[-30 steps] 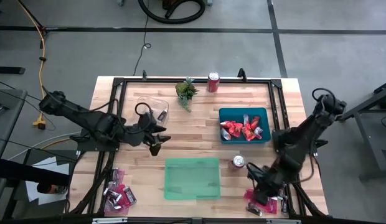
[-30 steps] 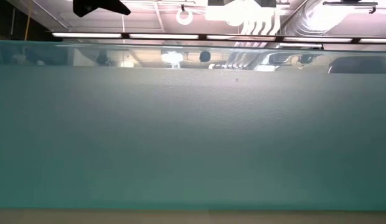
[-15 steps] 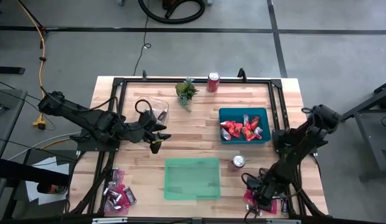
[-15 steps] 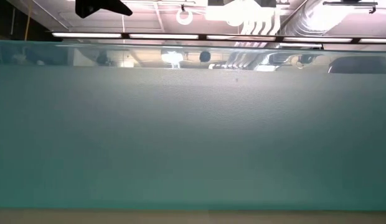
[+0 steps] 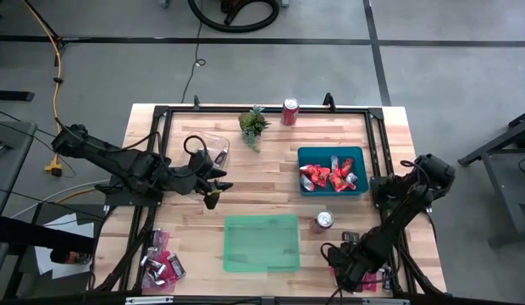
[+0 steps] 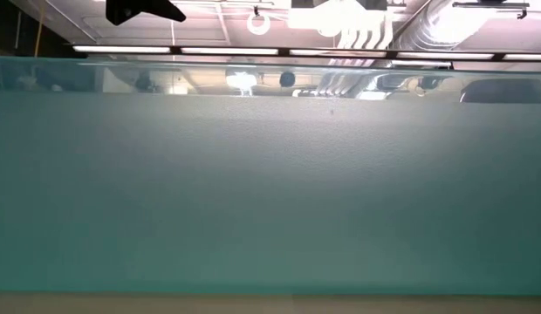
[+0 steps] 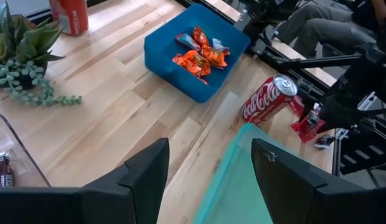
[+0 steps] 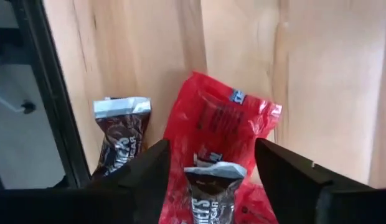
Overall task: Sort candy
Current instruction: Put the brown chocolate bar into the transparent bin
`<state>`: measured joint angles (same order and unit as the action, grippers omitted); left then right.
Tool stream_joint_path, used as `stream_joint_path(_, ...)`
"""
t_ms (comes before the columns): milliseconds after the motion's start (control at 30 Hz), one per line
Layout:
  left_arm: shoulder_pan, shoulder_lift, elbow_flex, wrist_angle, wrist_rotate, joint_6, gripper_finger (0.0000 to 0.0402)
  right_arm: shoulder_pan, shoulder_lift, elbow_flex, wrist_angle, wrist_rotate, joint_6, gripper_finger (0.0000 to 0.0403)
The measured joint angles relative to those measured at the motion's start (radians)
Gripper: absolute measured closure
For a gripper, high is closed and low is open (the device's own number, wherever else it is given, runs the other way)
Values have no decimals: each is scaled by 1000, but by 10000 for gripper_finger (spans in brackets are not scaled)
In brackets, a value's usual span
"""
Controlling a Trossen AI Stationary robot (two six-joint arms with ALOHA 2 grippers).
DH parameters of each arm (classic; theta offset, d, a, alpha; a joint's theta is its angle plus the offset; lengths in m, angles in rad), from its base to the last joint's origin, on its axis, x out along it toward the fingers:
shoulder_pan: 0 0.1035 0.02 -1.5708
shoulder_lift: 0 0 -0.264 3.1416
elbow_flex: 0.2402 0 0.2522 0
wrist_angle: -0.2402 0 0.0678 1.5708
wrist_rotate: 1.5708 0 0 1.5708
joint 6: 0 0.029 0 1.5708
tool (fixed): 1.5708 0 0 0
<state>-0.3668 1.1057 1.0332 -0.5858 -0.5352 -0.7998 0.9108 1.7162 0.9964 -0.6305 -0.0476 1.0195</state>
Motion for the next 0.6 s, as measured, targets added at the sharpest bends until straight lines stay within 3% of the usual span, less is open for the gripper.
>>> stream_joint_path(300,0,0,0,0,-1,19,188,2,3,12,-151,-17,53,340)
stream_joint_path(467,0,0,0,0,0,19,188,2,3,12,-141,-53,37,391)
stream_joint_path(600,0,0,0,0,0,42,188,-6,-23,18,-147,-52,53,400)
